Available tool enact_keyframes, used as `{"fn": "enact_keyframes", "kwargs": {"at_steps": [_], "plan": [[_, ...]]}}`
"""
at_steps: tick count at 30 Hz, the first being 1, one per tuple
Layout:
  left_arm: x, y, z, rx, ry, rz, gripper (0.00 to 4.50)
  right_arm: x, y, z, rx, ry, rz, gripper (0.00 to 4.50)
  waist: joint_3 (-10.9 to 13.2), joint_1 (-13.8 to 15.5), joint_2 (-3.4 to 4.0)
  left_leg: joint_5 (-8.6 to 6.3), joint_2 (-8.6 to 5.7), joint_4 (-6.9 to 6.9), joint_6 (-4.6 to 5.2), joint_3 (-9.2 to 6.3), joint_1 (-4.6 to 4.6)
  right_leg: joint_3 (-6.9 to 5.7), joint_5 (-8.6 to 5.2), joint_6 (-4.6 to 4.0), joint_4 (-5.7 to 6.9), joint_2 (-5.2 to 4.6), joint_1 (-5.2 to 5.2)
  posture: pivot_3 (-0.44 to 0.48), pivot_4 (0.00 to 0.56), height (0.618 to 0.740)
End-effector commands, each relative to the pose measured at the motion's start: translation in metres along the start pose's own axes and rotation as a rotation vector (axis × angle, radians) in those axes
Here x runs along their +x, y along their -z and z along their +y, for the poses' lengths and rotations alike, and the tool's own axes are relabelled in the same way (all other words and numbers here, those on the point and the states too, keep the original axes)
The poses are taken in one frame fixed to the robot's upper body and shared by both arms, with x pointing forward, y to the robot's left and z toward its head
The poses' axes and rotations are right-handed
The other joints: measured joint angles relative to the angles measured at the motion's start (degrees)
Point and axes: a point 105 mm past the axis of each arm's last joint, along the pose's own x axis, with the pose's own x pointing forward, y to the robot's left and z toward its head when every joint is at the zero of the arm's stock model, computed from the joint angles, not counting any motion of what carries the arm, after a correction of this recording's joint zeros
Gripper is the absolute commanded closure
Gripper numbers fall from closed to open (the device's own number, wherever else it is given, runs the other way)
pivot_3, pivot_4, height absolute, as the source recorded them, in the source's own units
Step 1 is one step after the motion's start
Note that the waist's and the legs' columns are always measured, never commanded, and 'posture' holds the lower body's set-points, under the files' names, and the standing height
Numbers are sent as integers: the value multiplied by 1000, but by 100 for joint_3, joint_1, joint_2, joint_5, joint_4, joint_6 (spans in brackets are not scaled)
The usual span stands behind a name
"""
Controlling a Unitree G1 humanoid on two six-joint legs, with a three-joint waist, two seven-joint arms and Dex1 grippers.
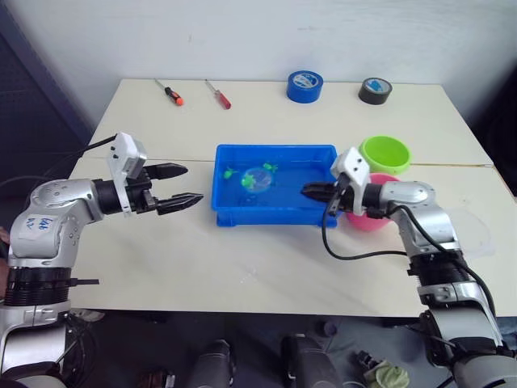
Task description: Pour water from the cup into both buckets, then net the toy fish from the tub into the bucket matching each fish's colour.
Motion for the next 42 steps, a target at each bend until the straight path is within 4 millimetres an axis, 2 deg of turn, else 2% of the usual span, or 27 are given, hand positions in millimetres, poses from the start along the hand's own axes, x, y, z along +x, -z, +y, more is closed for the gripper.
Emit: {"fn": "enact_keyframes", "kwargs": {"at_steps": [1,4,10,14,16,19,22,26,33,36,42], "plan": [[15,-16,-9,17,60,-73,49,-26,-20,-7,-34,105,-53,4500,0,17,0,0,0,1,0,-1,-1,0,0,0,0,0,1,0,150,740],[26,-19,-12,10,86,-102,49,-38,-19,-8,-43,163,-34,4500,0,79,0,-2,-6,4,6,-3,-1,0,0,0,-6,-2,3,0,150,740],[51,-20,-16,13,140,-131,49,-55,-4,-5,-105,213,52,4500,0,103,0,-2,-7,5,8,5,0,3,0,1,-8,8,2,0,150,740],[69,-26,-24,6,192,-169,49,-64,-14,-7,-94,267,15,4500,0,118,0,0,-8,8,11,11,0,6,0,1,-9,16,1,0,150,740],[75,-28,-27,2,214,-180,49,-68,-13,-6,-123,283,43,4500,0,140,0,0,-8,8,11,9,-1,5,0,1,-8,15,1,0,150,740],[83,-28,-29,5,233,-182,49,-78,-13,-2,-72,326,20,4500,-1,153,-1,0,-9,7,11,3,0,2,0,1,-9,15,4,0,150,740],[86,-39,-30,-27,263,-232,49,-94,-27,-3,-60,376,-26,4500,0,156,-1,2,-14,9,15,4,-1,2,0,1,-10,14,6,0,150,740],[89,-47,-39,-6,321,-248,49,-128,-45,-20,-75,500,-35,4500,-1,156,-1,5,-19,8,21,5,-3,4,1,3,-11,13,5,0,150,740],[97,-55,-42,15,306,-284,49,-182,-36,-60,-109,721,110,4500,0,155,-1,6,-19,7,23,5,0,5,1,3,-20,12,9,0,150,740],[98,-53,-43,15,303,-283,49,-189,-30,-71,-164,767,175,4500,0,145,-1,6,-19,7,24,8,0,8,1,3,-20,12,7,0,150,740],[97,-48,-39,15,272,-273,49,-186,-9,-86,-692,743,518,4500,-1,134,0,7,-18,6,23,20,3,13,1,3,-20,19,3,0,150,740]]}}
